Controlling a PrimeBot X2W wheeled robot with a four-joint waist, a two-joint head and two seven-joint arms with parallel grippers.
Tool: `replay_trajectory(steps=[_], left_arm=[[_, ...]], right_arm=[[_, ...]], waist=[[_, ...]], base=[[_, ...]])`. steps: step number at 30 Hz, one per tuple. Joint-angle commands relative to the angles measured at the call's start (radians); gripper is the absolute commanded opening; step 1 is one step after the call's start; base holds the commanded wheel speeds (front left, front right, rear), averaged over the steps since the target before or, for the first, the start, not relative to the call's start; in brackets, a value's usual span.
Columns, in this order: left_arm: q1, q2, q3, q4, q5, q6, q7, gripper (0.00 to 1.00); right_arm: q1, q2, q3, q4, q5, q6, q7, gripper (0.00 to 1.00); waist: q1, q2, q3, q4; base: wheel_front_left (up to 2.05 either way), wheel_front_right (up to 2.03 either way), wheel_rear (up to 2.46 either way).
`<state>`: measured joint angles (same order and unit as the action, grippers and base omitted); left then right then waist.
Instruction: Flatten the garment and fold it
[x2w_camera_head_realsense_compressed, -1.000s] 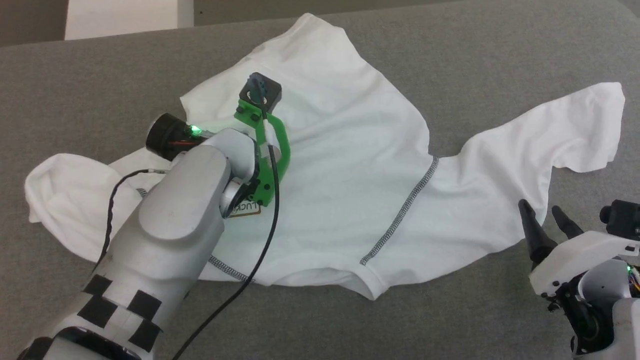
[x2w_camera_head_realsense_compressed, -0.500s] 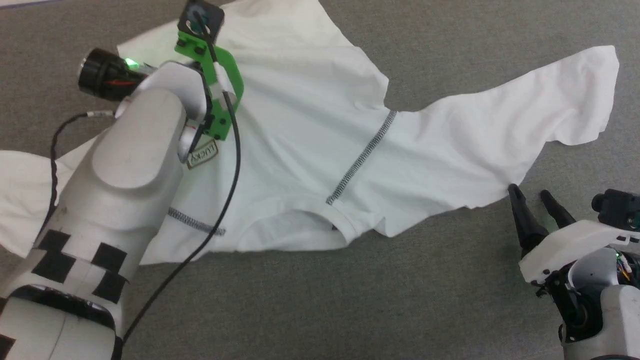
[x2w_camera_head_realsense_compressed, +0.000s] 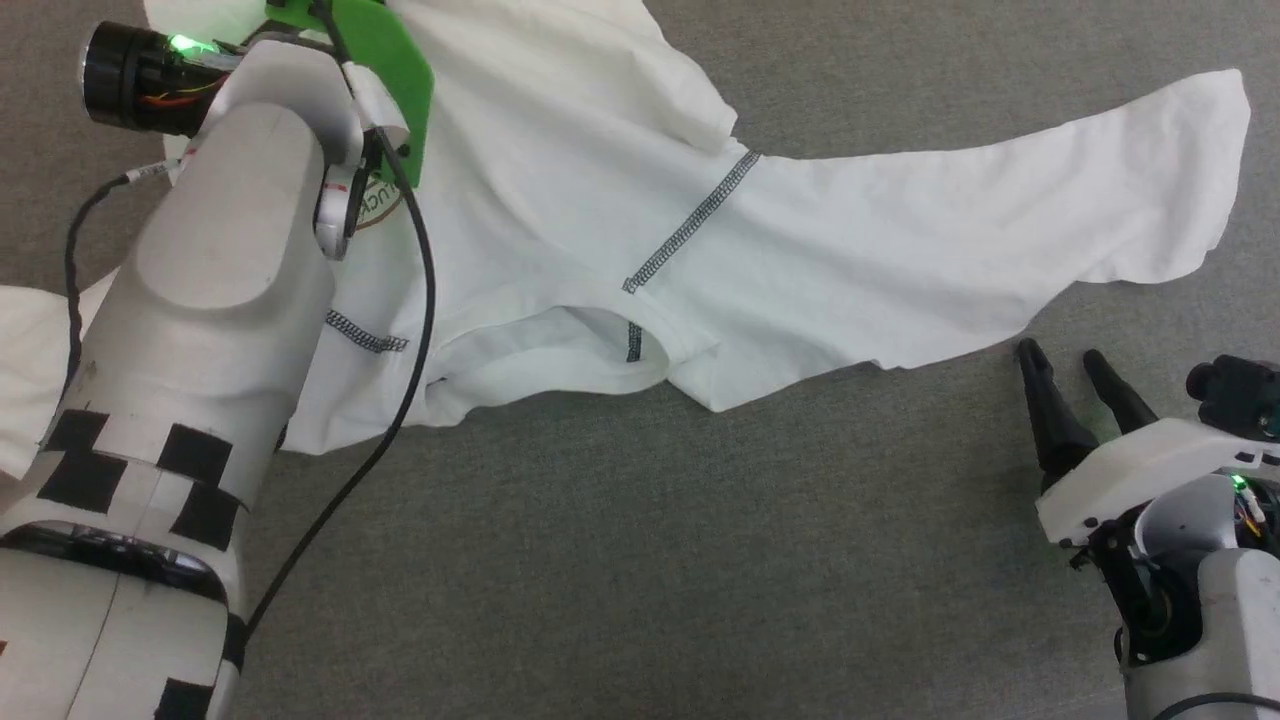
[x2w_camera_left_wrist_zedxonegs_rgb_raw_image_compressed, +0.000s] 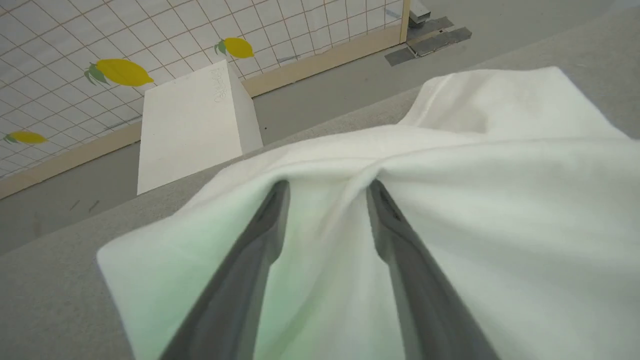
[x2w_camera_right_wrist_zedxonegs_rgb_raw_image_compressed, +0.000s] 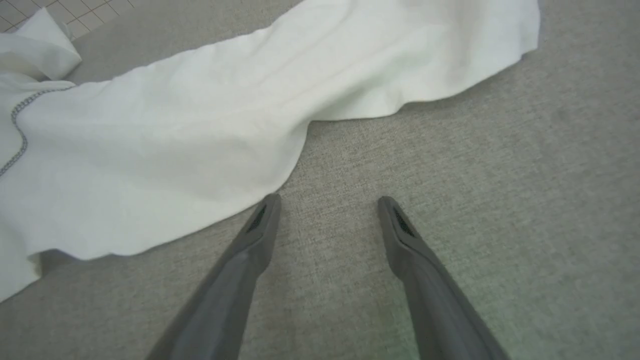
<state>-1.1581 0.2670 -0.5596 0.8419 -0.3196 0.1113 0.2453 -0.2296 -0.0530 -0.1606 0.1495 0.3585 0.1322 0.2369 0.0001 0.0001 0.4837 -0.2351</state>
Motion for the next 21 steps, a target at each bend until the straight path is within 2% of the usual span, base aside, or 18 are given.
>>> replay_trajectory(steps=[1,3,6,10,15,18,21], left_arm=[[-0.003,-0.01,0.02,0.009,-0.032,-0.002,-0.02,1.0],[0.014,-0.03,0.061,0.01,-0.089,-0.017,-0.051,1.0],[0.061,-0.043,0.127,-0.029,-0.161,-0.032,-0.153,1.0],[0.186,-0.024,0.215,-0.124,-0.233,-0.032,-0.318,1.0],[0.427,0.018,0.292,-0.283,-0.264,0.019,-0.465,1.0],[0.601,0.037,0.34,-0.406,-0.263,0.07,-0.496,1.0],[0.777,0.023,0.389,-0.529,-0.27,0.127,-0.504,1.0]], right_arm=[[-0.004,0.003,0.006,0.008,-0.009,-0.002,0.003,1.0],[0.0,0.003,0.006,0.005,-0.012,-0.002,0.003,1.0],[0.014,0.003,0.001,-0.002,-0.015,-0.002,0.004,1.0],[0.04,0.003,0.002,-0.012,-0.012,-0.002,0.01,1.0],[0.085,0.003,0.008,-0.038,-0.015,-0.002,0.037,1.0],[0.111,0.003,0.027,-0.07,-0.044,-0.002,0.063,1.0],[0.124,0.003,0.068,-0.099,-0.086,-0.002,0.105,1.0]], waist=[[-0.0001,-0.0001,-0.018,0.017],[-0.0001,-0.0001,-0.04,0.03],[-0.0001,-0.0001,-0.083,0.058],[-0.0001,-0.0001,-0.143,0.093],[-0.0001,-0.0001,-0.208,0.14],[-0.0001,-0.0001,-0.233,0.159],[-0.0001,-0.0001,-0.253,0.165]], base=[[0.0,0.0,0.0],[0.0,0.0,0.0],[0.0,0.0,0.0],[0.0,0.0,0.0],[0.0,0.0,0.0],[0.0,0.0,0.0],[0.0,0.0,0.0]])
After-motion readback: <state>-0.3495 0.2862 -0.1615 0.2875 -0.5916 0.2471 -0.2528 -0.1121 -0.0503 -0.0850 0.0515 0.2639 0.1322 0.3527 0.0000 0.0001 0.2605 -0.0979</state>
